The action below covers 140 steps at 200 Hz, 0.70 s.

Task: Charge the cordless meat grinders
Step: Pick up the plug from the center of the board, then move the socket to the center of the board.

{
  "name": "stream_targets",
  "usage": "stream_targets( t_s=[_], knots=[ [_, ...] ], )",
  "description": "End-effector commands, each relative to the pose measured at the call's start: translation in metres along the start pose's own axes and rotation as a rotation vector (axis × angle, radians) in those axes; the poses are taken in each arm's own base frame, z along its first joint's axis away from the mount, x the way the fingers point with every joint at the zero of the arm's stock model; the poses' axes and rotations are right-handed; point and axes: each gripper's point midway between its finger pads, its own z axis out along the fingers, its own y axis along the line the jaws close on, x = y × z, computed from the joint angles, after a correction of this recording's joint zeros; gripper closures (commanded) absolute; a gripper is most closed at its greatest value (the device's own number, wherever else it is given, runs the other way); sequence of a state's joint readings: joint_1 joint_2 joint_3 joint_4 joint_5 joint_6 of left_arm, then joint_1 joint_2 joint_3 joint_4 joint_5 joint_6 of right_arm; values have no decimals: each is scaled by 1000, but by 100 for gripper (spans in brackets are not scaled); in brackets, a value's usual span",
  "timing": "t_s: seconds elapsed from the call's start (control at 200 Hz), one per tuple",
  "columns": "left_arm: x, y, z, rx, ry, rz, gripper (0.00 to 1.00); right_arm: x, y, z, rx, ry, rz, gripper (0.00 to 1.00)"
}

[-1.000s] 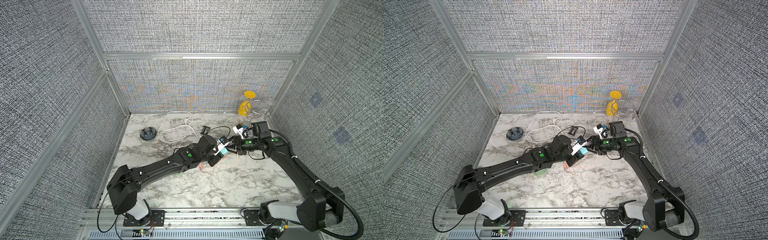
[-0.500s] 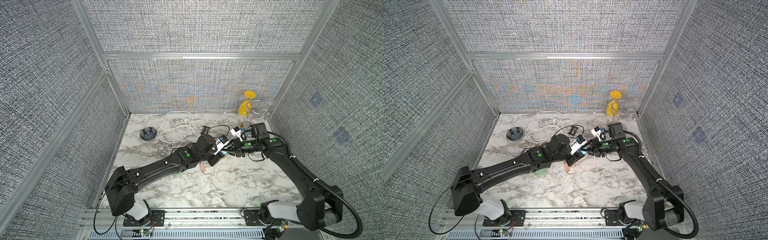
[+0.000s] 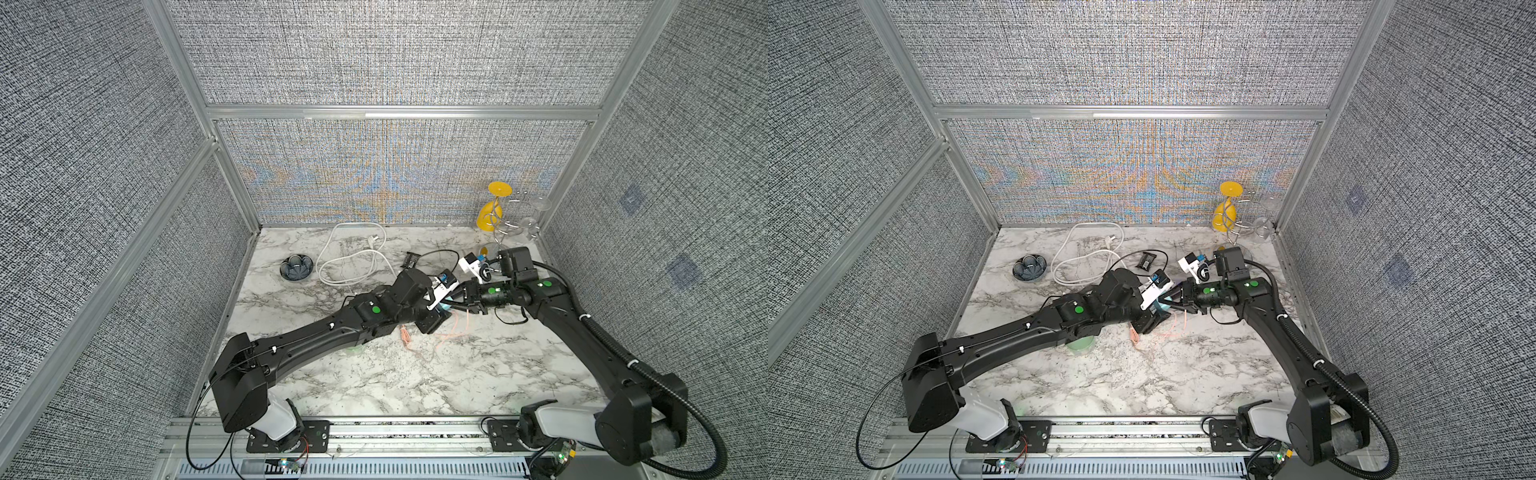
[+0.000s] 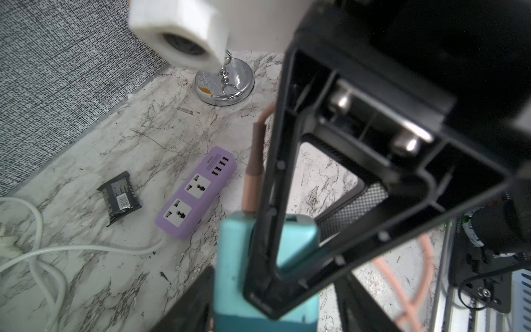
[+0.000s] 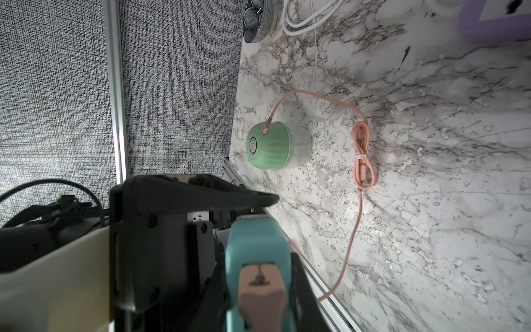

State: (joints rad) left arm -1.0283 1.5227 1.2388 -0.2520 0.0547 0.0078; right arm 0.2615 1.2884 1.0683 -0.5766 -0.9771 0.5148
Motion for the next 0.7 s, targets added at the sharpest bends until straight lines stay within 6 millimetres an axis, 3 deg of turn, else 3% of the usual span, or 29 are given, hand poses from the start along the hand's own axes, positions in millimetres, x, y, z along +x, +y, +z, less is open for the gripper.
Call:
stream_targets(
  t_s=[0.0, 0.195, 0.325, 0.535, 0.695],
  knots=[
    [-1, 10, -7, -56, -33, -5, 20, -9, -2, -4, 45, -36, -15, 100],
    [18, 36, -35, -214, -62, -94, 17, -36, -42, -3, 215, -102, -17, 100],
    [30, 60, -42, -323, -35, -181, 17, -57, -65, -3, 306, -145, -23, 100],
    [47, 104, -22, -405, 73, -368, 26, -108, -115, -12, 593, -247, -87, 100],
    [50, 124, 13, -408, 135, -425, 26, -142, -129, 4, 597, -241, -86, 100]
  ],
)
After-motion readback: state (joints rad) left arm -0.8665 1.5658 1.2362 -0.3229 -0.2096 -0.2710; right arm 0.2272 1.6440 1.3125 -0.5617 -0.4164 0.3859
